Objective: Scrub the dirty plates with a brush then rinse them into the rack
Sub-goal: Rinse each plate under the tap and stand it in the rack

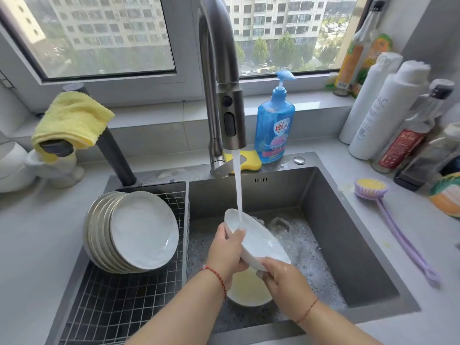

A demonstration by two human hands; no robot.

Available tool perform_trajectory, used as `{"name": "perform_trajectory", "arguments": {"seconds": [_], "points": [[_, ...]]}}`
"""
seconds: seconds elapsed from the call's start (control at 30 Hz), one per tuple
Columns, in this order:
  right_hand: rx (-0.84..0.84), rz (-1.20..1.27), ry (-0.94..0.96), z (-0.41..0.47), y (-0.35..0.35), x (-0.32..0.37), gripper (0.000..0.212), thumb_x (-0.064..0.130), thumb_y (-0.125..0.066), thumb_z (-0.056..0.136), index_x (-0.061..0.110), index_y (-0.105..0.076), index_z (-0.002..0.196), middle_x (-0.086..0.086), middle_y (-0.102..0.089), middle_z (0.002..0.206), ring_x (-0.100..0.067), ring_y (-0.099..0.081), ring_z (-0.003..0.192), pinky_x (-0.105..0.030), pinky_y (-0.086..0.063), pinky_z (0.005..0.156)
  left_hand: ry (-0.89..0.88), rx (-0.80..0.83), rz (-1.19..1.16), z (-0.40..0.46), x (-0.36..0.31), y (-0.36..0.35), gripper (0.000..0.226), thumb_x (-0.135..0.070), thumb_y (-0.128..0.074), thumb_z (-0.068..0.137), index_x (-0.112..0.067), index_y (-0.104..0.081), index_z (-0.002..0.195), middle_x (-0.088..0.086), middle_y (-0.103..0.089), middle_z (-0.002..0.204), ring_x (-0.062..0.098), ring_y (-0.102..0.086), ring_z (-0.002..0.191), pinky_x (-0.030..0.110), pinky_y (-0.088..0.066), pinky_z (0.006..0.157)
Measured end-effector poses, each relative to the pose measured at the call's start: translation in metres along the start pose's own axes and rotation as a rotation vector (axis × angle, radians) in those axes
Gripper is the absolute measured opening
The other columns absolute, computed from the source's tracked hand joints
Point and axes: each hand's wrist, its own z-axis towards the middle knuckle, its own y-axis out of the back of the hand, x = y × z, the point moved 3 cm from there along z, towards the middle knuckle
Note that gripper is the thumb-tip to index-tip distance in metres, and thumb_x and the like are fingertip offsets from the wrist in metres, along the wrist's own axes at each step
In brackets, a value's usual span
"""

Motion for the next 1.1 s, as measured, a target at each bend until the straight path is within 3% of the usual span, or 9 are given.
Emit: {"name": "perform_trajectory", "arguments": {"seconds": [0.13,0.23,0.37,0.5,0.57,0.67,0.77,0.9,1.1], "points": [[0.073,0.059,-0.1,0.004,0.01,-0.011,0.01,0.018,-0.056,0.093,0.012,-0.062,0.089,0.001,-0.055,0.074,-0.018,-0.053,0.072,-0.025,-0.037,0.061,0.096,0.06,0.069,0.008,0.003,-0.014,0.032,-0.051,-0.039,0.101,-0.03,-0.049,0.123,0.002,-0.063,0.115,0.023,-0.067,0.097,0.041,-0.059,0.081],[0.17,0.129,-0.153,0.005,0.012,-0.014,0.028,0.017,-0.058,0.091,0.024,-0.046,0.067,0.005,-0.047,0.065,-0.01,-0.043,0.062,-0.025,-0.034,0.057,0.181,0.023,0.033,0.023,0.008,-0.015,0.047,-0.058,-0.037,0.098,-0.023,-0.049,0.128,0.008,-0.062,0.117,0.027,-0.066,0.1,0.042,-0.06,0.083],[0.203,0.3,-0.201,0.006,0.017,-0.015,0.042,0.007,-0.059,0.09,0.022,-0.035,0.058,0.01,-0.036,0.059,0.0,-0.037,0.048,-0.014,-0.031,0.05,0.266,-0.018,-0.081,0.033,0.013,-0.006,0.054,-0.059,-0.036,0.1,-0.011,-0.058,0.11,0.008,-0.056,0.083,0.022,-0.055,0.074,0.034,-0.053,0.074],[0.198,0.587,-0.292,0.014,0.02,-0.017,0.038,0.011,-0.065,0.081,0.022,-0.045,0.05,0.012,-0.041,0.055,0.0,-0.037,0.05,-0.016,-0.032,0.049,0.313,-0.024,-0.068,0.032,0.021,0.011,0.066,-0.066,-0.037,0.096,-0.015,-0.055,0.134,0.012,-0.057,0.132,0.032,-0.054,0.12,0.043,-0.05,0.099],[0.203,0.709,-0.337,0.02,0.02,-0.018,0.035,0.004,-0.064,0.085,0.022,-0.061,0.056,0.011,-0.055,0.058,-0.003,-0.049,0.053,-0.018,-0.041,0.053,0.285,-0.066,-0.078,0.05,0.039,0.024,0.077,-0.073,-0.041,0.089,-0.02,-0.047,0.144,0.01,-0.049,0.145,0.035,-0.047,0.131,0.052,-0.042,0.108],[0.197,0.839,-0.394,0.032,0.014,-0.016,0.025,-0.003,-0.056,0.09,0.014,-0.074,0.085,-0.001,-0.072,0.079,-0.014,-0.064,0.072,-0.03,-0.051,0.067,0.292,-0.102,-0.124,0.045,0.044,0.034,0.079,-0.072,-0.044,0.086,-0.019,-0.047,0.144,0.009,-0.055,0.137,0.032,-0.053,0.122,0.054,-0.044,0.106],[0.146,1.008,-0.486,0.044,0.005,-0.015,0.02,-0.001,-0.054,0.092,0.006,-0.072,0.097,-0.01,-0.074,0.092,-0.025,-0.067,0.083,-0.037,-0.055,0.071,0.274,-0.087,-0.112,0.024,0.027,0.035,0.055,-0.05,-0.037,0.103,-0.01,-0.05,0.139,0.011,-0.064,0.12,0.029,-0.06,0.109,0.041,-0.049,0.096],[0.034,1.205,-0.645,0.057,-0.01,-0.02,0.018,0.008,-0.054,0.095,0.001,-0.067,0.104,-0.017,-0.071,0.101,-0.036,-0.064,0.095,-0.04,-0.055,0.07,0.297,-0.106,-0.085,0.019,0.031,0.041,0.058,-0.048,-0.038,0.104,-0.013,-0.036,0.15,0.015,-0.037,0.154,0.033,-0.036,0.142,0.048,-0.035,0.112],[-0.083,1.623,-0.742,0.055,-0.013,-0.035,0.02,0.005,-0.043,0.098,0.003,-0.063,0.102,-0.013,-0.074,0.087,-0.03,-0.066,0.085,-0.042,-0.06,0.064,0.294,-0.166,-0.168,0.019,0.038,0.047,0.058,-0.046,-0.04,0.104,-0.014,-0.032,0.152,0.016,-0.035,0.155,0.034,-0.036,0.142,0.049,-0.035,0.114]]}}
